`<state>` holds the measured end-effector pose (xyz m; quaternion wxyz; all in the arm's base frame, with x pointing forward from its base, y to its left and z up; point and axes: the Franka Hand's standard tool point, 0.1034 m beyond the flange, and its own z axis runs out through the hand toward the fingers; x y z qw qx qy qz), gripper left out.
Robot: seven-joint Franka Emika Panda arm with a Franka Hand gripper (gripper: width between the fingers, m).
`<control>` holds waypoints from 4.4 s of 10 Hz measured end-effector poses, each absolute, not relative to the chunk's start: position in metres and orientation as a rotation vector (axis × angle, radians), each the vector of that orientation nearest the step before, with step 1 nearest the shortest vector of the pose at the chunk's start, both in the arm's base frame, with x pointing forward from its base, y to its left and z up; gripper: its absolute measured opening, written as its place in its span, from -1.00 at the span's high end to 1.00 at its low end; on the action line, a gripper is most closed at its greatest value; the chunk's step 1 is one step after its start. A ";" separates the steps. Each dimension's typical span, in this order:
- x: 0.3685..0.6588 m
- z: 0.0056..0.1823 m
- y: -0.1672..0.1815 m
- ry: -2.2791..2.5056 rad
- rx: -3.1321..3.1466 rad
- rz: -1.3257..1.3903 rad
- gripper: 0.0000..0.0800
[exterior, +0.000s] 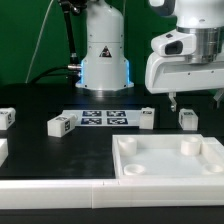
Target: Assemble one leg
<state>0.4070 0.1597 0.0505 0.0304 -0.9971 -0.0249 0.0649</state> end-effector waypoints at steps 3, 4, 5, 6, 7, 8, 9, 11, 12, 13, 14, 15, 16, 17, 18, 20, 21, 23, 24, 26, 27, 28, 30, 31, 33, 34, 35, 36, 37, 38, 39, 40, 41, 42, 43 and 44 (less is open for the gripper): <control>0.401 0.046 0.158 -0.109 -3.045 0.617 -0.62; 0.397 0.042 0.159 -0.118 -3.023 0.751 -0.62; 0.392 0.041 0.158 -0.140 -2.992 0.872 -0.62; 0.389 0.038 0.159 -0.140 -2.964 0.972 -0.62; 0.382 0.037 0.160 -0.141 -2.901 1.161 -0.62; 0.380 0.035 0.162 -0.138 -2.843 1.294 -0.62; 0.376 0.032 0.161 -0.140 -2.795 1.402 -0.62; 0.375 0.016 0.162 -0.135 -2.759 1.461 -0.62; 0.369 0.014 0.162 -0.137 -2.758 1.470 -0.62; 0.365 0.011 0.162 -0.129 -2.755 1.486 -0.62; 0.360 0.009 0.160 -0.115 -2.754 1.502 -0.62; 0.357 0.008 0.161 -0.096 -2.762 1.516 -0.62; 0.356 0.008 0.162 -0.101 -2.763 1.519 -0.62; 0.355 0.008 0.163 -0.106 -2.764 1.522 -0.62; 0.354 0.008 0.164 -0.109 -2.765 1.521 -0.62; 0.354 0.008 0.163 -0.110 -2.764 1.521 -0.25; 0.354 0.008 0.163 -0.111 -2.764 1.521 0.13; 0.354 0.008 0.163 -0.111 -2.764 1.521 0.28; 0.354 0.008 0.163 -0.111 -2.764 1.521 0.28; 0.354 0.008 0.163 -0.111 -2.764 1.521 0.28; 0.354 0.008 0.163 -0.111 -2.764 1.521 0.28; 0.355 0.009 0.163 -0.112 -2.764 1.519 0.28; 0.368 0.043 0.160 -0.172 -2.772 1.484 0.28; 0.377 0.065 0.156 -0.242 -2.767 1.467 0.28; 0.388 0.082 0.156 -0.249 -2.794 1.408 0.27; 0.388 0.080 0.156 -0.249 -2.797 1.401 0.27; 0.399 0.074 0.159 -0.240 -2.857 1.245 0.27; 0.401 0.076 0.159 -0.234 -2.915 1.094 0.27; 0.401 0.077 0.158 -0.231 -2.948 0.997 0.27; 0.410 0.076 0.157 -0.241 -2.981 0.842 0.27; 0.423 0.081 0.150 -0.256 -3.000 0.709 0.27; 0.432 0.088 0.144 -0.275 -3.001 0.663 0.27; 0.449 0.097 0.143 -0.273 -3.020 0.519 0.27; 0.456 0.104 0.144 -0.262 -3.041 0.375 0.27; 0.456 0.103 0.143 -0.263 -3.049 0.255 0.27; 0.459 0.101 0.142 -0.258 -3.052 0.083 0.27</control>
Offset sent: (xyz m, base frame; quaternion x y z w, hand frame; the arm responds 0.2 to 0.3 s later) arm -0.0126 0.0046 -0.0114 -0.0066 -0.2475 -0.0089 0.9688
